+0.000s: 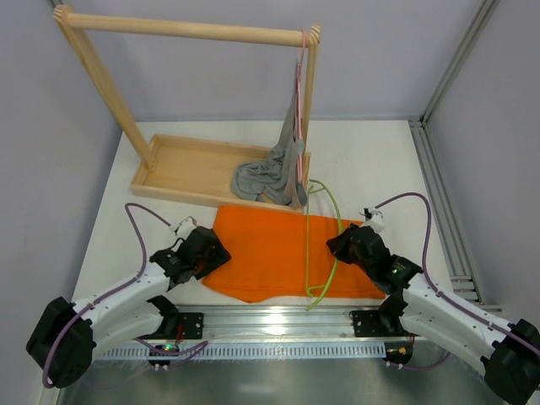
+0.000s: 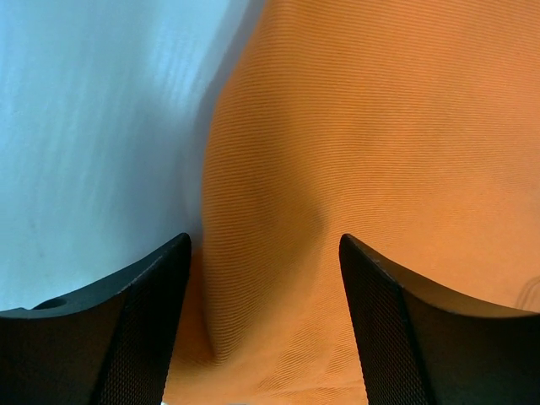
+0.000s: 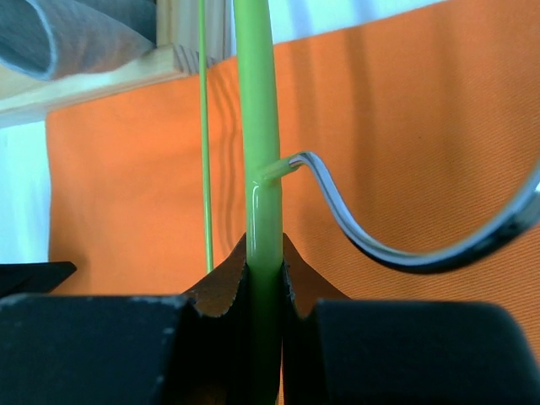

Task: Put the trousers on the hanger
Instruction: Place trousers on hanger

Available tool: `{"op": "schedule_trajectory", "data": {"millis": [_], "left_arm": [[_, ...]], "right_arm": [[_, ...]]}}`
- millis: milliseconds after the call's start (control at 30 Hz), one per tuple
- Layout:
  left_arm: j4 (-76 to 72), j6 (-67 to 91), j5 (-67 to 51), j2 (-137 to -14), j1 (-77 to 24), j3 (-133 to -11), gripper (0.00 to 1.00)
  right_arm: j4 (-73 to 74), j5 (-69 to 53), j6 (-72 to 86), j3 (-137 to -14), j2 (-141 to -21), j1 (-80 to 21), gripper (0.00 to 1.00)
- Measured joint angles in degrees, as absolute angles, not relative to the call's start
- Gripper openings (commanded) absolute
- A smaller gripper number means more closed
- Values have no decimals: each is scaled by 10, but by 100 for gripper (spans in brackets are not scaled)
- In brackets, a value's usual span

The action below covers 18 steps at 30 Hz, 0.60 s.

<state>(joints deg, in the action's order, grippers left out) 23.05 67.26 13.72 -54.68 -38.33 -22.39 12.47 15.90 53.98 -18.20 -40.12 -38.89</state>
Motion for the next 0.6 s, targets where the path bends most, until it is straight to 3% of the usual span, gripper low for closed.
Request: {"op": "schedule_trajectory", "data": {"millis": [300,600], "left_arm": [[309,690,162,-511,-384,-224,72],[307,707,162,-480,-384,-203,59]], "right_arm": [[123,146,538,-168,-431,-389,4],[123,147,528,-168,-454,-389,4]]}}
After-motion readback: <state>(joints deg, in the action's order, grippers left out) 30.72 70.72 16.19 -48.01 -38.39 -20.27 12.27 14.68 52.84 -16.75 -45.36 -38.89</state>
